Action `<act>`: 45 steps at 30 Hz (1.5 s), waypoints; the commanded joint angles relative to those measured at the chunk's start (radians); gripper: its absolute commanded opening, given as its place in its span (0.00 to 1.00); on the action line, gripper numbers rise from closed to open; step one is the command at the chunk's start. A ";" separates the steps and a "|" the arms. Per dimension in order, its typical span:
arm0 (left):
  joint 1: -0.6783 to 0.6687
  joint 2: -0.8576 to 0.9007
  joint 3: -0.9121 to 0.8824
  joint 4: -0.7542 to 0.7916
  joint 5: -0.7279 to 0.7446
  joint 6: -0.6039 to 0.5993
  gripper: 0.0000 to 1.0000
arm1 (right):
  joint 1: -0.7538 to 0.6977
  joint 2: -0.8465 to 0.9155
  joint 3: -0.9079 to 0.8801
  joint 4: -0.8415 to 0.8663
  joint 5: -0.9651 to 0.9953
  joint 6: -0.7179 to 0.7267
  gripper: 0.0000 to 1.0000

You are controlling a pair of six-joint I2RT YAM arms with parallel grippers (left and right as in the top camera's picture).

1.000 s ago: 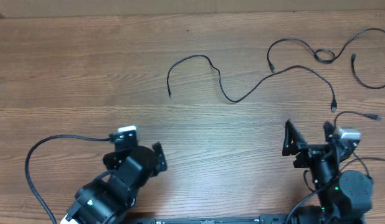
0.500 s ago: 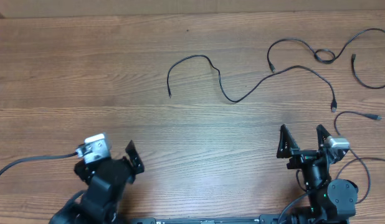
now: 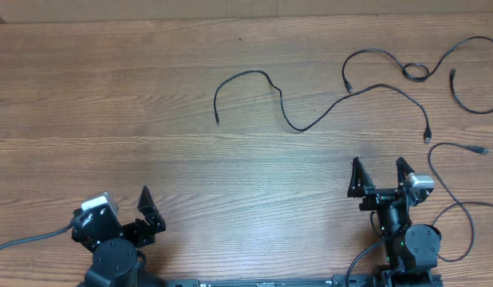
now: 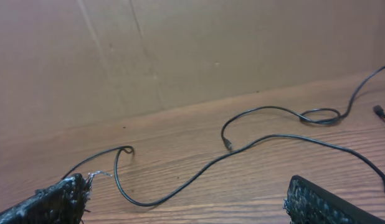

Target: Untangle cables

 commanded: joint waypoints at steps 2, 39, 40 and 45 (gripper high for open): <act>0.015 -0.077 -0.087 0.082 -0.079 0.022 0.99 | -0.005 0.013 -0.010 0.006 0.027 0.002 1.00; 0.196 -0.190 -0.375 0.438 0.070 0.399 1.00 | -0.048 -0.010 -0.011 0.005 -0.008 -0.042 1.00; 0.208 -0.190 -0.383 0.456 0.091 0.412 1.00 | -0.048 -0.010 -0.011 0.005 -0.011 -0.042 1.00; 0.275 -0.190 -0.401 0.474 0.183 0.435 1.00 | -0.048 -0.010 -0.011 0.006 -0.002 -0.040 1.00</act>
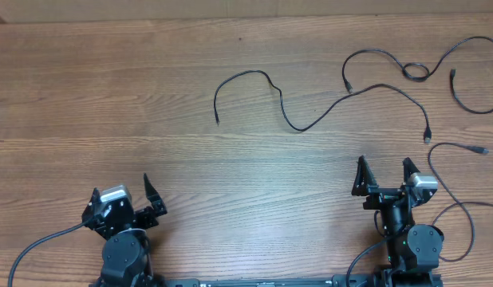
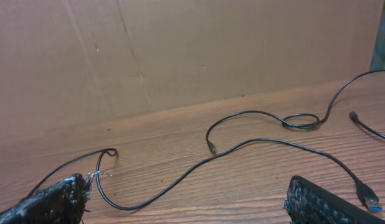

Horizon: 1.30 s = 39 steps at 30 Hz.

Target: Untangle cables

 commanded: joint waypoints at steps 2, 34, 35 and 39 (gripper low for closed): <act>0.055 -0.013 -0.019 0.019 0.113 0.080 1.00 | -0.011 -0.011 -0.011 0.005 0.009 -0.023 1.00; 0.087 -0.013 -0.081 0.027 0.121 0.114 1.00 | -0.031 -0.010 -0.010 0.008 -0.021 0.021 1.00; 0.087 -0.013 -0.081 0.023 0.121 0.114 1.00 | -0.031 -0.010 -0.010 0.008 -0.021 0.021 1.00; 0.088 -0.013 -0.081 0.008 0.121 0.114 1.00 | -0.031 -0.010 -0.010 0.008 -0.021 0.021 1.00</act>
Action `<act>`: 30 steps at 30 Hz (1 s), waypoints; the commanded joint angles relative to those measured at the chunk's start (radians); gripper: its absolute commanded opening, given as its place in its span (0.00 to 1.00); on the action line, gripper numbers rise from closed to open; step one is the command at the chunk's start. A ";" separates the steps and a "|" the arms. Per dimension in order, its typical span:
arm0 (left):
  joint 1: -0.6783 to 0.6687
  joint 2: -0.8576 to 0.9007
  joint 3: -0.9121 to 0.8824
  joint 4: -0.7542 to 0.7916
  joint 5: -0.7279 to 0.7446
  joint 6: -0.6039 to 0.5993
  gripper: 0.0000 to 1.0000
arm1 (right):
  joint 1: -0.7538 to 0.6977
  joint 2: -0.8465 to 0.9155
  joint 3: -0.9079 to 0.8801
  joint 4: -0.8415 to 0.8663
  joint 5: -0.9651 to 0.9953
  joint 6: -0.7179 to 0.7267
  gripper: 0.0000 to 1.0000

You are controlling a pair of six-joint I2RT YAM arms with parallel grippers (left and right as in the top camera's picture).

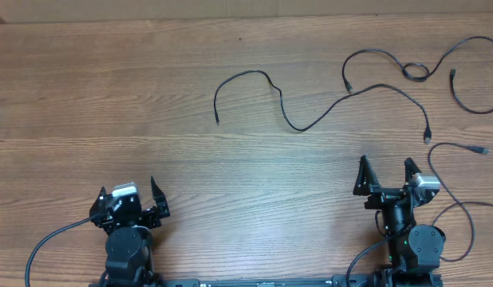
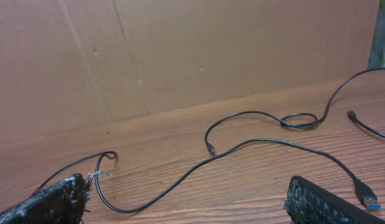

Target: Untangle cables

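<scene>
Several thin black cables lie on the wooden table. A long wavy cable (image 1: 310,123) runs from the middle to a USB plug at the right (image 2: 367,200). A second cable with a small loop (image 1: 415,72) touches or crosses it near its free end (image 2: 211,148). Two more cables lie at the far right (image 1: 470,104) and by the right arm (image 1: 458,207). My left gripper (image 1: 128,199) stands open at the front left. At the front right my right gripper (image 1: 386,170) is open and holds nothing; both fingers (image 2: 317,202) show low in its wrist view.
A brown cardboard wall (image 2: 180,56) stands along the table's far edge. Bare wood (image 1: 111,96) covers the left half and the middle front. The lower right cable runs close beside the right arm's base (image 1: 414,243).
The left arm has shifted slightly to the right and squared up at the front left. The right arm and the cables look unchanged.
At first the left gripper sat turned at the far front left and the right gripper stood open at the front right. Then the left arm was further right and the right wrist view had shifted slightly. Now both rest open at the front; the cables lie unmoved.
</scene>
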 commanded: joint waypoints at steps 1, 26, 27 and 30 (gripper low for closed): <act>0.006 -0.012 -0.006 -0.010 0.008 0.022 1.00 | -0.005 -0.010 -0.010 0.004 -0.003 0.007 1.00; 0.008 -0.012 -0.024 -0.021 0.008 0.022 0.99 | -0.005 -0.010 -0.010 0.003 -0.003 0.007 1.00; 0.012 -0.012 -0.024 -0.021 0.008 0.022 0.99 | -0.005 -0.010 -0.010 0.003 -0.003 0.007 1.00; 0.032 -0.012 -0.024 -0.021 0.008 0.022 1.00 | -0.005 -0.010 -0.010 0.003 -0.003 0.007 1.00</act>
